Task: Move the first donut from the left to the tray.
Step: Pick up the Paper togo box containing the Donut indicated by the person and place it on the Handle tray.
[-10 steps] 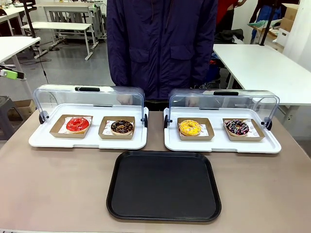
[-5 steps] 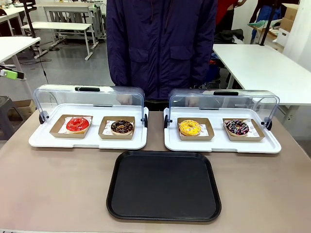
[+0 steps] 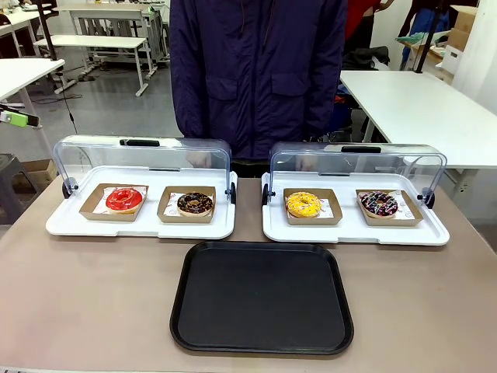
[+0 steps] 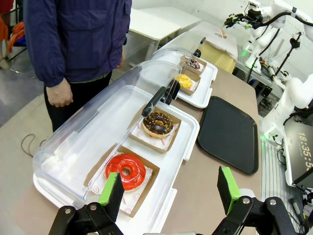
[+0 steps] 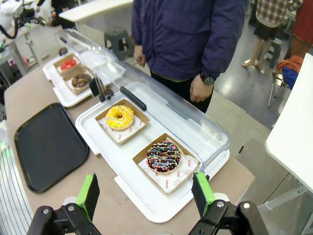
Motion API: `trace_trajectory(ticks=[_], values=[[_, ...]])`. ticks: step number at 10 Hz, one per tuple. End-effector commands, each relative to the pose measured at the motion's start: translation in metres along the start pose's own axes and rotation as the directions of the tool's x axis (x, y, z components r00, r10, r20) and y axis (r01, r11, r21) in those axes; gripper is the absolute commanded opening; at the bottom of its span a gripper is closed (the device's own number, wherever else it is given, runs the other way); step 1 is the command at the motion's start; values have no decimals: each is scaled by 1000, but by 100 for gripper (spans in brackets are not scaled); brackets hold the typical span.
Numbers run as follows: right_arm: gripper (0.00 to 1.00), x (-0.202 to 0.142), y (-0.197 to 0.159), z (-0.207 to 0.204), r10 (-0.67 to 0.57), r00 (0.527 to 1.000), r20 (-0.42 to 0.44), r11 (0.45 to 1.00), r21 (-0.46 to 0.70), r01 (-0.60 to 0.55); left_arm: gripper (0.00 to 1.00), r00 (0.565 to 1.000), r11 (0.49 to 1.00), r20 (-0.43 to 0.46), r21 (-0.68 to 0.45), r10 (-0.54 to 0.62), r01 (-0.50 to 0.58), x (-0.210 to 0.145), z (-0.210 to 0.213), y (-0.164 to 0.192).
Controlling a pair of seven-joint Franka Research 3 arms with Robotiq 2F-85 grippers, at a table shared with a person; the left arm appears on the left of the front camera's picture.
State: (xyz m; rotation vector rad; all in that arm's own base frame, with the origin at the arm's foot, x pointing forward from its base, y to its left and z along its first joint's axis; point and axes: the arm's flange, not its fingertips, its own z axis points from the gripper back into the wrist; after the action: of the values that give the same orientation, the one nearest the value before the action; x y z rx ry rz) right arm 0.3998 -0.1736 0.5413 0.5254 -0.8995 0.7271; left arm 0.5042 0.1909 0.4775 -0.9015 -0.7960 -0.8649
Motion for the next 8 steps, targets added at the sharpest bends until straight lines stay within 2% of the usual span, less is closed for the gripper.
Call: trace_trajectory(ticks=[1, 8], values=[[100, -2, 0, -4, 20, 999, 32, 1000, -2, -20, 100, 1000, 1000, -13, 7, 5, -5, 0, -1, -5], [100, -2, 0, -4, 20, 999, 32, 1000, -2, -20, 100, 1000, 1000, -13, 7, 5, -5, 0, -1, -5]])
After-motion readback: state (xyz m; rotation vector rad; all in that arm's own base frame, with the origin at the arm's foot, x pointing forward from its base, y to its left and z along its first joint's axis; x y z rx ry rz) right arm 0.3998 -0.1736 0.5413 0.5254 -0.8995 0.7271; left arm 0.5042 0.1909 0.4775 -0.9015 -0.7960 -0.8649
